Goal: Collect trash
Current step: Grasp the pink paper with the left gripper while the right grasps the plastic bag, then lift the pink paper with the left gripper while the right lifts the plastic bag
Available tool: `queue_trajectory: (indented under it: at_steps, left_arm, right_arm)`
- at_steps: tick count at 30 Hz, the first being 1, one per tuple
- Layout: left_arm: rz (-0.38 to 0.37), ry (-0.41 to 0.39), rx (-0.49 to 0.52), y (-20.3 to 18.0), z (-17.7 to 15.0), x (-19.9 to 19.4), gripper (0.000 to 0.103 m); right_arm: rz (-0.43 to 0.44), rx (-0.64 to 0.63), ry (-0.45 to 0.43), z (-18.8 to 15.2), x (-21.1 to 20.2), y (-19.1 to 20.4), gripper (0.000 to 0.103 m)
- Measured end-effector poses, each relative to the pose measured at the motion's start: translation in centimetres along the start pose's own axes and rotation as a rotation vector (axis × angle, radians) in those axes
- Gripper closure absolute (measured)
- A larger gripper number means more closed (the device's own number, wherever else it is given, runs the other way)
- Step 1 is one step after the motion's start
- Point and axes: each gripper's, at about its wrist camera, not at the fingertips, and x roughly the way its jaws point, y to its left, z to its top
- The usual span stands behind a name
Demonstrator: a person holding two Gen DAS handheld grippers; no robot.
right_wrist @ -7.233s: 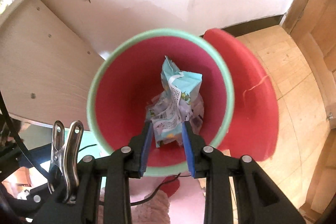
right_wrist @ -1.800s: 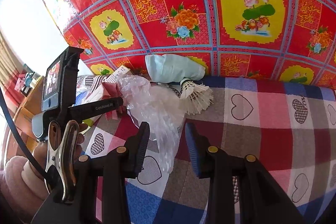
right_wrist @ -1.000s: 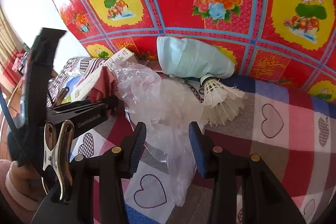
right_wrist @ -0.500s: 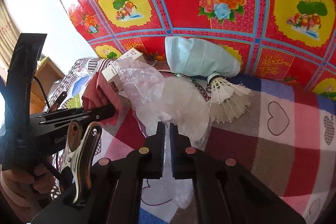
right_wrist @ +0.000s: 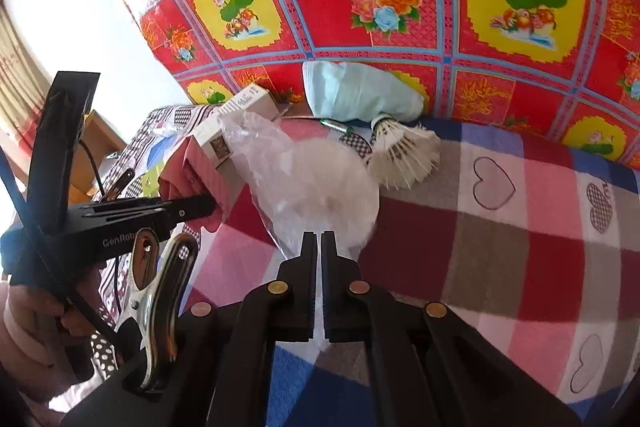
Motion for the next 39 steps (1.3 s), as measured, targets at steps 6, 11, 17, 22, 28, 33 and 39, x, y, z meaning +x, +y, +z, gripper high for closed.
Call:
queue_trajectory:
  at_steps: [6, 11, 17, 22, 28, 33, 39]
  left_arm:
    - [0.009, 0.014, 0.008, 0.1, -0.1, 0.4, 0.062]
    - [0.023, 0.022, -0.004, 0.4, 0.5, 2.0, 0.056]
    - [0.01, 0.008, -0.019, 0.8, 1.1, 3.7, 0.053]
    - [0.022, 0.007, -0.008, 0.9, 1.6, 5.2, 0.051]
    - [0.06, -0.017, 0.031, 0.8, 1.6, 6.5, 0.046]
    - [0.078, -0.029, 0.044, 0.5, 1.7, 7.1, 0.046]
    - [0.088, -0.032, 0.048, 0.1, 2.3, 7.2, 0.056]
  right_arm:
    - [0.001, 0.025, -0.005, -0.4, 0.2, 0.1, 0.081]
    - [-0.046, 0.008, -0.015, -0.1, 1.1, 0.8, 0.068]
    - [-0.056, 0.01, -0.004, 0.3, 2.8, 1.0, 0.068]
    - [-0.048, 0.029, 0.008, 0.4, 3.9, 0.9, 0.068]
    - [-0.052, 0.034, 0.015, 0.7, 4.8, 1.0, 0.068]
    - [-0.055, 0.049, 0.018, 0.9, 5.7, 0.9, 0.068]
    - [-0.042, 0.078, 0.043, 1.1, 7.1, 0.4, 0.068]
